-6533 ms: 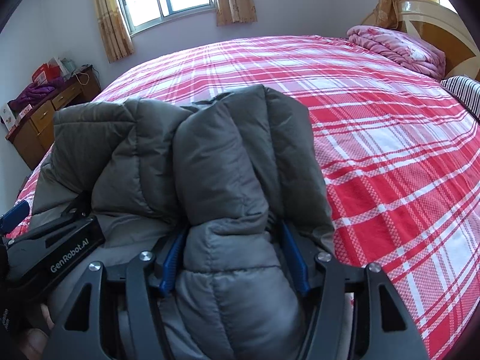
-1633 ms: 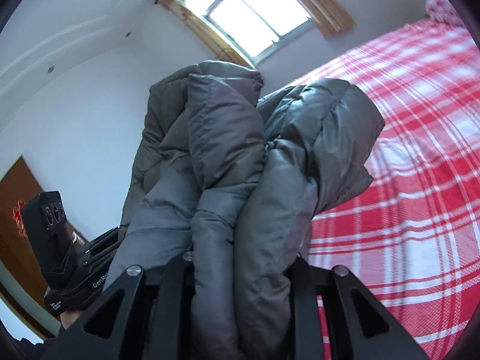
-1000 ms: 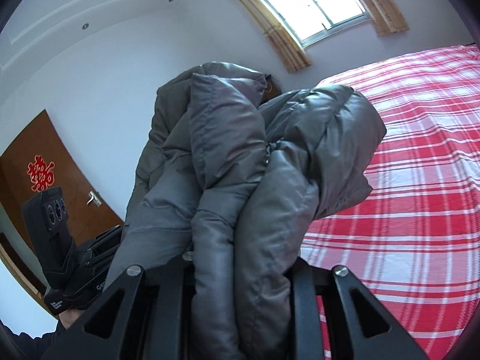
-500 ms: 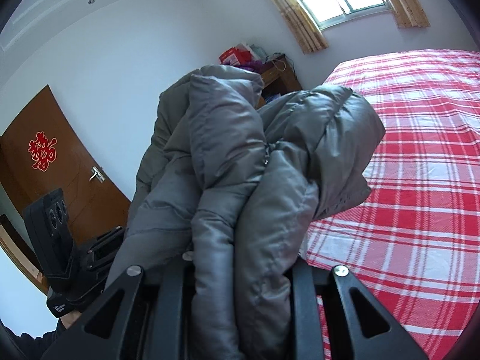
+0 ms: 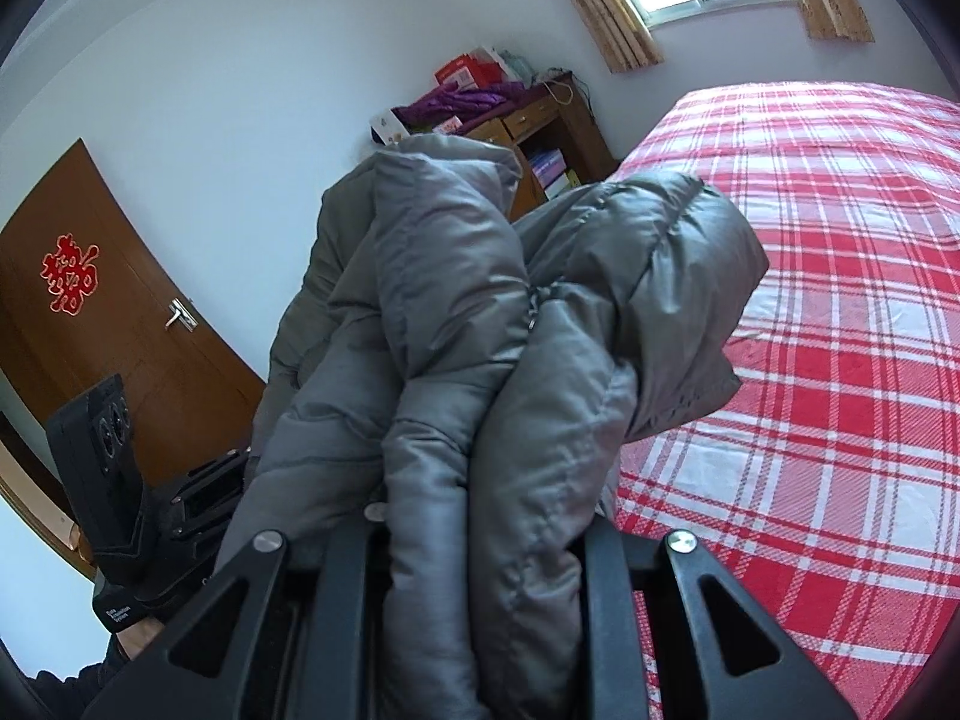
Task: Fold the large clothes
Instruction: 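Hold the jacket bundle up with both tools and carry it across the bed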
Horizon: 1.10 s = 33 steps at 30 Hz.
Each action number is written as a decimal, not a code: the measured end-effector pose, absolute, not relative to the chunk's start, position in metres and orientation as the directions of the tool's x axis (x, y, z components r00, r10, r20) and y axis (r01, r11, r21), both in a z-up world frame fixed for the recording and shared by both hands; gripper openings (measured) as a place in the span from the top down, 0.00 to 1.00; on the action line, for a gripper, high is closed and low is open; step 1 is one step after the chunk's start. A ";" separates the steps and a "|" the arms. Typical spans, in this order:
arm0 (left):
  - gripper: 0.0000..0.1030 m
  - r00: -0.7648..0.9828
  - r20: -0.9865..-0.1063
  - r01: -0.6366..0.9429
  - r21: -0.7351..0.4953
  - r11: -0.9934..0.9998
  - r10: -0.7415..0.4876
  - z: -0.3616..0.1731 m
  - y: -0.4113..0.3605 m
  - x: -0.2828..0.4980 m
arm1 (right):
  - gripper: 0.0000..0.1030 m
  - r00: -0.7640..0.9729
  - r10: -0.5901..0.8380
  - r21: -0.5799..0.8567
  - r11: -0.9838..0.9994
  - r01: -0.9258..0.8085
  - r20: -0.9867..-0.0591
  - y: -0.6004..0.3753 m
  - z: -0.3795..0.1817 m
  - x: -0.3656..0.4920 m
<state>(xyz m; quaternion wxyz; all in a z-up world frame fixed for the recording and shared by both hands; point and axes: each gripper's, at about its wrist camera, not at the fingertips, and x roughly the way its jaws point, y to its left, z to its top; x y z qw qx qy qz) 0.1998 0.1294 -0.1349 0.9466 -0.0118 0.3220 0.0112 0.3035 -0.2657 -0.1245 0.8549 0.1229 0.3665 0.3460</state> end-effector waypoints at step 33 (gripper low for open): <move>0.75 0.736 -0.676 -0.064 -0.042 0.997 0.019 -0.184 0.170 0.228 | 0.77 0.458 0.627 0.466 0.778 -0.422 -0.631 -0.226 -0.156 0.334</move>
